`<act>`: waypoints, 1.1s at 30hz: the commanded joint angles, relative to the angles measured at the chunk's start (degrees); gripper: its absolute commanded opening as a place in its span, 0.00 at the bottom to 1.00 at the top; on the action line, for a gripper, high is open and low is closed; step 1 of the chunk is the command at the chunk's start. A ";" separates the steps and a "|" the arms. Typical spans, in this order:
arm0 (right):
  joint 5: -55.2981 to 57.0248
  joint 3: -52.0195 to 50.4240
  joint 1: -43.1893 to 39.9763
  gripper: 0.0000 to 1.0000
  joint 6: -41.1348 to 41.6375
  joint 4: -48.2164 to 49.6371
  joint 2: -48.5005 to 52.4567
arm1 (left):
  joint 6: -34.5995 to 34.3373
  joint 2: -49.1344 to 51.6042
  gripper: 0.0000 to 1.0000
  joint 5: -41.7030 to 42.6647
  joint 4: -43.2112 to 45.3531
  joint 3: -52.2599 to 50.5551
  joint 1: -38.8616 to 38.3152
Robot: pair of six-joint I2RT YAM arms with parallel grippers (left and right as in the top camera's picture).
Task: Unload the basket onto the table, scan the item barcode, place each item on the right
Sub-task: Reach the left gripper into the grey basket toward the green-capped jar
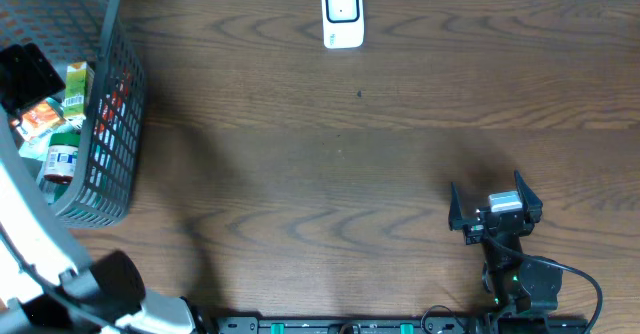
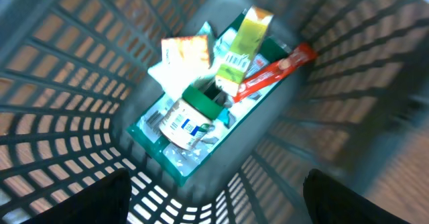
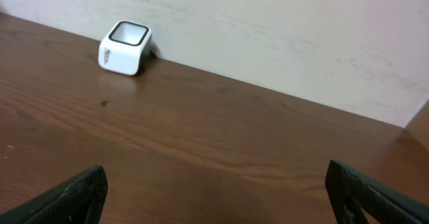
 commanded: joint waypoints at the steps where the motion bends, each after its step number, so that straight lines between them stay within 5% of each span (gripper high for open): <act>1: -0.26 -0.07 -0.28 0.99 0.76 -0.17 -0.20 | -0.04 4.17 0.84 -1.14 -0.98 0.42 1.90; 21: -0.26 -0.07 -0.28 0.99 0.76 -0.17 -0.20 | 6.49 19.71 1.00 1.92 0.35 -5.42 8.04; 33: -0.26 -0.07 -0.28 0.99 0.76 -0.17 -0.20 | 8.79 21.86 0.98 1.84 7.65 -13.00 8.07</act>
